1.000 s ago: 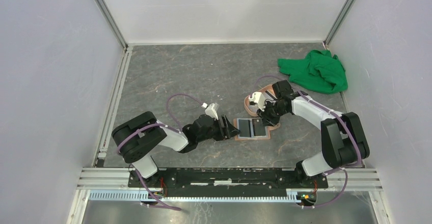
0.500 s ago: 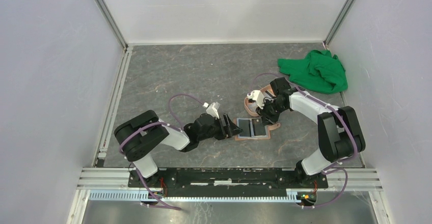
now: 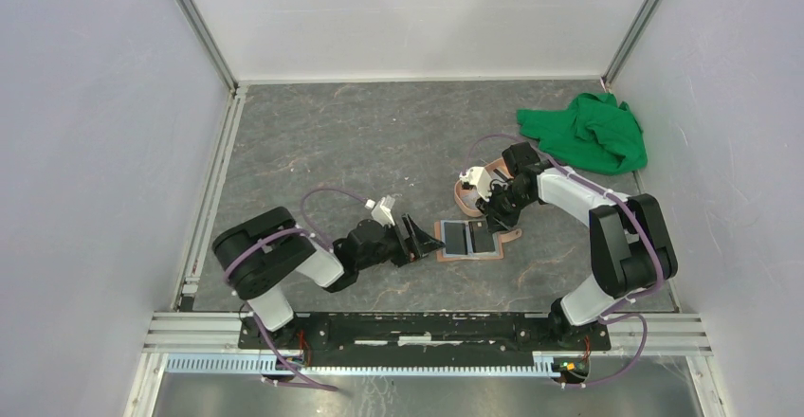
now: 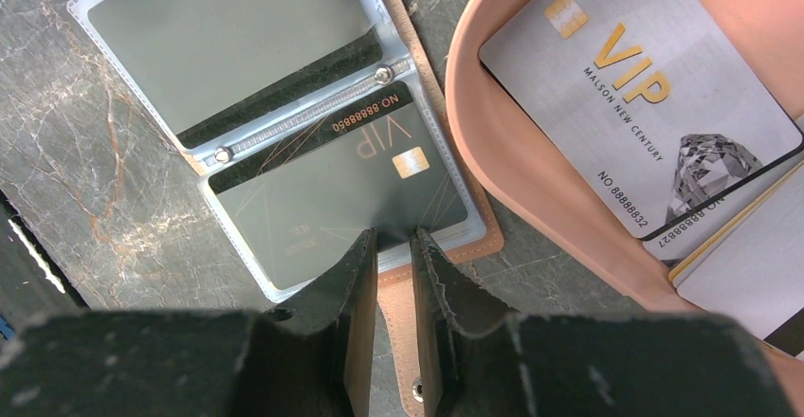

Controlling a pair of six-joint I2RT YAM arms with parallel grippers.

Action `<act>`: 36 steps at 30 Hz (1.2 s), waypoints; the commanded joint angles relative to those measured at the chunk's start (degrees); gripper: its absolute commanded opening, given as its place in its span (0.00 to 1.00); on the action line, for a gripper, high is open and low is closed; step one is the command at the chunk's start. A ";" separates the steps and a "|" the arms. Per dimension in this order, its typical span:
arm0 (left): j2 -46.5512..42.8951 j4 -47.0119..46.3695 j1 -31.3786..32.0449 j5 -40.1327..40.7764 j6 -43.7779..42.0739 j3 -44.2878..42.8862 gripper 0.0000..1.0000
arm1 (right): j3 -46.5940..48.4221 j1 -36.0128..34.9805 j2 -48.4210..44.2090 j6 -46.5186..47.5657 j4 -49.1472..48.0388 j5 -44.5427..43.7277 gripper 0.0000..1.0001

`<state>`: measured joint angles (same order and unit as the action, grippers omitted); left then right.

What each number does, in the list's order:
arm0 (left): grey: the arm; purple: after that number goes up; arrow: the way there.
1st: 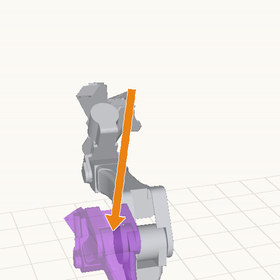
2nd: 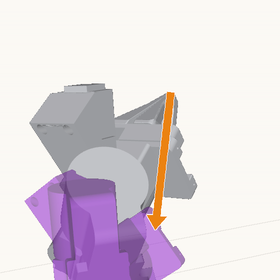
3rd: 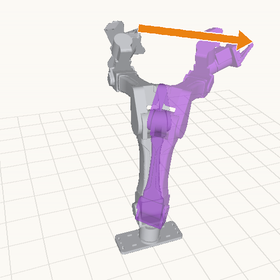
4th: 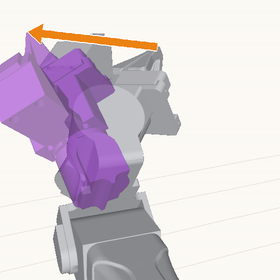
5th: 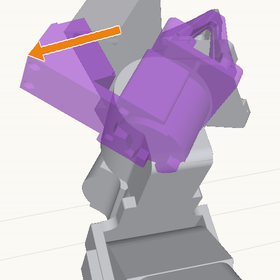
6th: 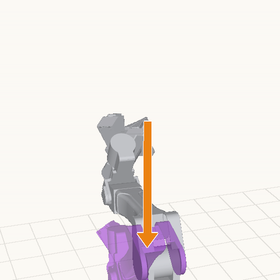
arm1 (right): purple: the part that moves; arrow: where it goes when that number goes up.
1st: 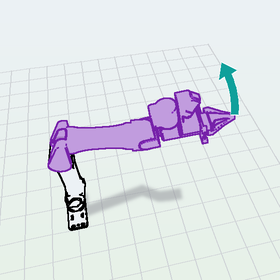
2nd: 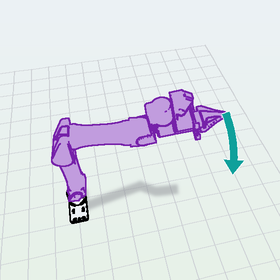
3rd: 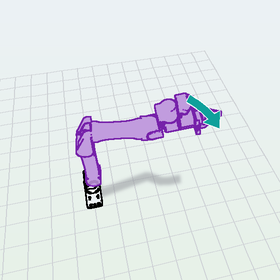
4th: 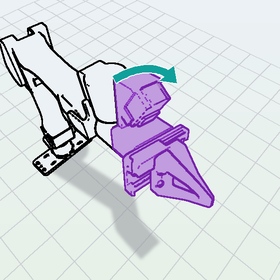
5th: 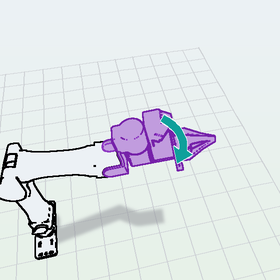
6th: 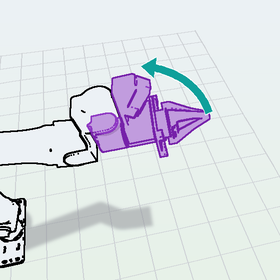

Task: Put the credit cards into the card holder
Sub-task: Close the card holder at the center of the board.

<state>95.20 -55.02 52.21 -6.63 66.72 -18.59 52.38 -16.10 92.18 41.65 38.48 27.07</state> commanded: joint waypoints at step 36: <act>22.64 -44.54 0.00 -10.48 11.02 -5.76 0.74 | -3.69 0.33 5.46 1.77 0.36 -8.67 0.25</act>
<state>119.66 -87.42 52.05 -17.06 79.02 -24.49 52.64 -16.01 92.47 41.63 38.76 27.11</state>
